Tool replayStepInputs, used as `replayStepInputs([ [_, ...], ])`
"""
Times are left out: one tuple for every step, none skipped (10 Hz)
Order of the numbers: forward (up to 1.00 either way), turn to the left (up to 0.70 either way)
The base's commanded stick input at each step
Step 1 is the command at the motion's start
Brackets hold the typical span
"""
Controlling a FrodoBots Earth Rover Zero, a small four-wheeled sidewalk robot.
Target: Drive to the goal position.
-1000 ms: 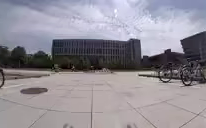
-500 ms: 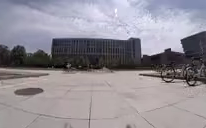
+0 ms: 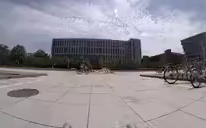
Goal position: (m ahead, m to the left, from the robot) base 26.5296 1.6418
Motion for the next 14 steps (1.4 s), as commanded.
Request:
replayStepInputs([
  [0.45,0.0],
  [0.45,0.0],
  [0.45,0.0],
  [0.45,0.0],
  [0.45,0.0],
  [0.45,0.0],
  [0.45,0.0],
  [0.45,0.0],
  [0.45,0.0],
  [0.45,0.0],
  [0.45,0.0],
  [0.45,0.0],
  [0.45,0.0],
  [0.45,0.0],
])
